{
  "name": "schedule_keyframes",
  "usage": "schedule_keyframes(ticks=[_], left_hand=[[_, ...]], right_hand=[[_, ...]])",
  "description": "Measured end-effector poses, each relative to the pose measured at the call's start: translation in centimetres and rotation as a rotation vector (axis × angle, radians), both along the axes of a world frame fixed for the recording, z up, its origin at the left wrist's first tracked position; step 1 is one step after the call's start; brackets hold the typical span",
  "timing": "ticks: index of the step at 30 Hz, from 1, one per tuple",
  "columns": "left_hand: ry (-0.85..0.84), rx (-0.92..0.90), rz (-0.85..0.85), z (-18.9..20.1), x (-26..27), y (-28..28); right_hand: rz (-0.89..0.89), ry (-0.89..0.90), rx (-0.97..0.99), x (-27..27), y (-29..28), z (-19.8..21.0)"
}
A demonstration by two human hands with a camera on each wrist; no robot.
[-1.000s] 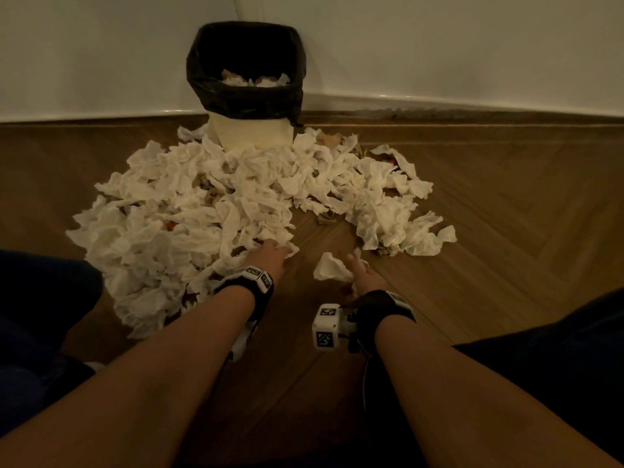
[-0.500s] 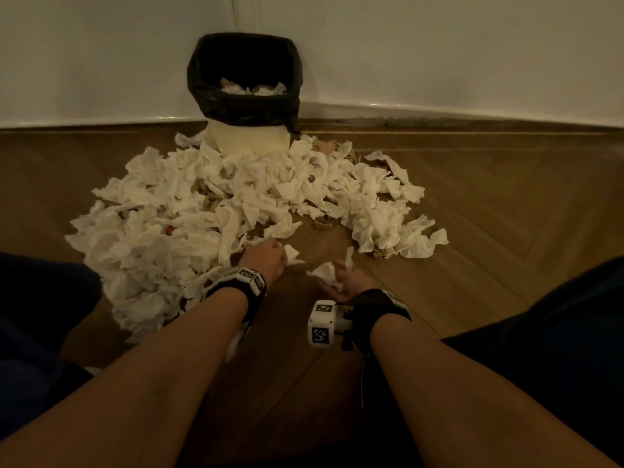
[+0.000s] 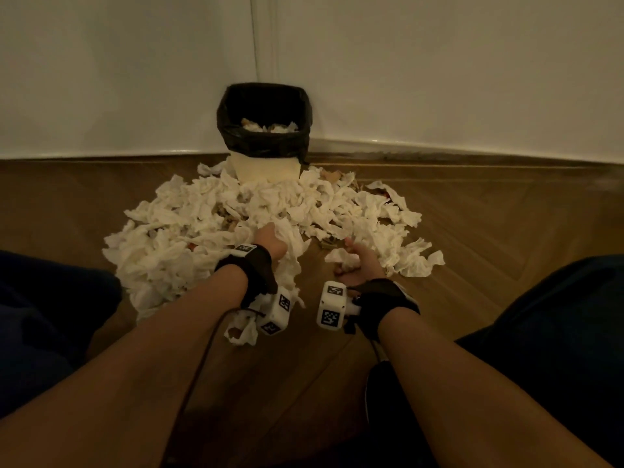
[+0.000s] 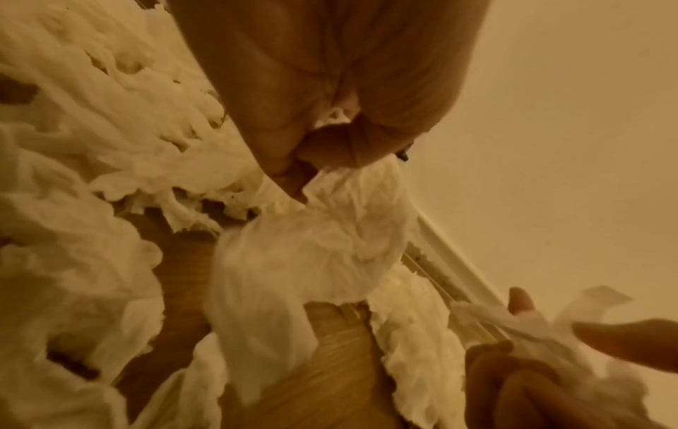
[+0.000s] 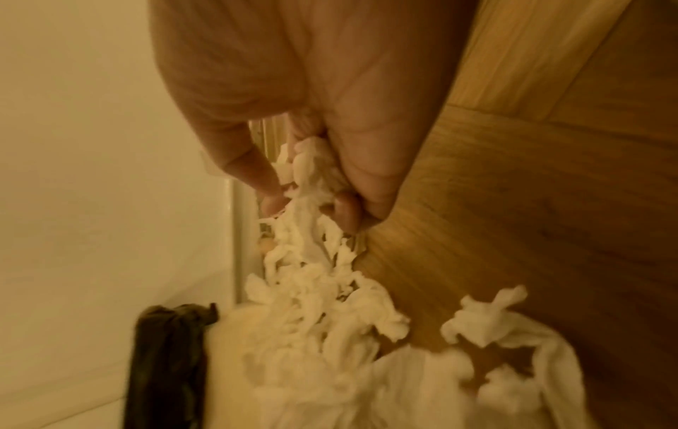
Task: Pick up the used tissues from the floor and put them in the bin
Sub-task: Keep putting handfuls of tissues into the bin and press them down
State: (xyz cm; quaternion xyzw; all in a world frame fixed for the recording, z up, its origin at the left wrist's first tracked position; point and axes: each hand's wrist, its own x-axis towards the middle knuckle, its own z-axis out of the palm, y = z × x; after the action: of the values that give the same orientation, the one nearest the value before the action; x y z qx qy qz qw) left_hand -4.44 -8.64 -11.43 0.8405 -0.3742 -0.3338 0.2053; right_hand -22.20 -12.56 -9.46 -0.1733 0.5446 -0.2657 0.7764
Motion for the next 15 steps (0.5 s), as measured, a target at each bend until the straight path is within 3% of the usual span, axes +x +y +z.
schedule_keyframes(ticks=[3, 6, 9, 15], left_hand=[[0.021, -0.027, 0.002, 0.8, 1.0, 0.3], [0.142, -0.176, 0.215, 1.4, 1.5, 1.0], [0.254, -0.268, 0.317, 2.6, 1.6, 1.4], [0.307, -0.256, 0.29, 3.5, 2.1, 2.5]], right_hand=[[0.021, -0.032, -0.083, 0.8, -0.2, 2.3], [0.109, -0.007, -0.199, 1.4, -0.1, 4.3], [0.097, -0.055, -0.187, 1.6, 0.1, 6.0], [0.01, -0.135, -0.159, 1.3, -0.5, 8.7]])
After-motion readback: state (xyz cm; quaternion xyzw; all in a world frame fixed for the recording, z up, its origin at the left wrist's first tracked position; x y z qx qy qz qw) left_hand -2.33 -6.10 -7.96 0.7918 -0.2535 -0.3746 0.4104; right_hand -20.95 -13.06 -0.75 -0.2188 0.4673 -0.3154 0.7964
